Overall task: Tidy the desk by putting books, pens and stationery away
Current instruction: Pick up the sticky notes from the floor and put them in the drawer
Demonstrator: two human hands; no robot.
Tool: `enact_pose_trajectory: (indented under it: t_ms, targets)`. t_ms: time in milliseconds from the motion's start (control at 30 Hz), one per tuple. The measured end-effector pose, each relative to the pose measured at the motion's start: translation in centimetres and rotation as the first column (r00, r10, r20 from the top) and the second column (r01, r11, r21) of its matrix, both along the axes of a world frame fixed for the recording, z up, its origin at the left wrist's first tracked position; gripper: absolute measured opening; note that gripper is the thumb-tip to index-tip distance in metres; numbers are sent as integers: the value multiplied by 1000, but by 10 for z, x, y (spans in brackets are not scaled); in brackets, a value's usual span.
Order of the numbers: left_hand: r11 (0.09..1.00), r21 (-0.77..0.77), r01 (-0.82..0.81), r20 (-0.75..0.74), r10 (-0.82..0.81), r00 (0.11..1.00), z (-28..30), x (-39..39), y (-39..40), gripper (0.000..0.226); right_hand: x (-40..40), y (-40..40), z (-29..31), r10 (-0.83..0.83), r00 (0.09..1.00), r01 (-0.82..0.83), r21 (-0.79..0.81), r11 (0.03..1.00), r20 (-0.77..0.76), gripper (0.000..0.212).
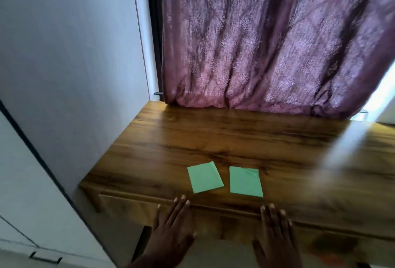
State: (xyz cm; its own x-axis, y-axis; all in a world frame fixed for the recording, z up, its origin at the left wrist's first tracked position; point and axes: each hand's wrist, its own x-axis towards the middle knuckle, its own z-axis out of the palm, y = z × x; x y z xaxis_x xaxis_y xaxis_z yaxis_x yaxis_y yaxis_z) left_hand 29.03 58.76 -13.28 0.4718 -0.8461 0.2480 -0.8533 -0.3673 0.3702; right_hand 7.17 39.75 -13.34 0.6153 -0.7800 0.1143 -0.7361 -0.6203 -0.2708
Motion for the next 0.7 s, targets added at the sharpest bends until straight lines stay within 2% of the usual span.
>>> enact_pose_trajectory:
  t_ms: [33,67,100,133,167,200,233,267,300,333,367,400,467,533,633,700]
  targets:
    - [996,-24,-80,-141,76,987,-13,-1,16,71,-6,9,-12,-15,1000,15,33,999,-2,69]
    - [973,-49,-225,-301,200,932,-29,5,27,69,-8,19,-17,-45,999,48,107,993,-28,69]
    - [926,-78,-370,-487,288,825,-47,14,34,61,-9,22,-33,-129,992,129,244,961,-14,69]
    - [877,-33,-479,-682,331,652,-71,30,41,54,-8,25,-39,-248,969,237,381,894,-22,69]
    - [825,20,-565,-824,333,458,-90,44,41,61,-6,27,-47,-373,925,284,517,808,75,63]
    - [780,81,-621,-898,328,295,-89,55,38,75,-5,29,-46,-520,834,275,678,681,183,53]
    - [732,165,-660,-949,300,94,-73,59,33,87,-5,26,-53,-616,713,244,705,666,335,51]
    - [718,228,-658,-967,243,-69,-54,61,29,90,-4,23,-53,-752,567,168,847,505,336,49]
    - [710,251,-659,-968,175,-180,-40,61,24,84,4,19,-58,-888,410,6,973,229,206,52]
    - [689,260,-676,-963,130,-238,-29,63,18,80,9,13,-57,-949,307,-169,985,15,67,59]
    - [666,252,-702,-963,102,-249,-30,66,12,79,16,7,-58,-963,269,-252,966,-60,11,65]
    - [648,248,-720,-960,64,-273,-33,69,8,84,25,6,-55,-974,227,-300,949,-93,-23,72]
    - [661,287,-694,-912,-35,-410,-50,72,7,108,36,-2,-61,-994,106,-373,926,-65,-27,84]
    - [619,294,-728,-864,-154,-480,-62,72,11,126,44,-4,-64,-1000,10,-426,905,-10,-6,83]
    - [575,304,-759,-807,-268,-526,-59,64,14,125,42,3,-70,-998,-50,-443,896,-18,-45,95]
    - [566,336,-753,-775,-288,-562,-56,59,18,119,34,10,-72,-996,-52,-442,896,-46,-77,105]
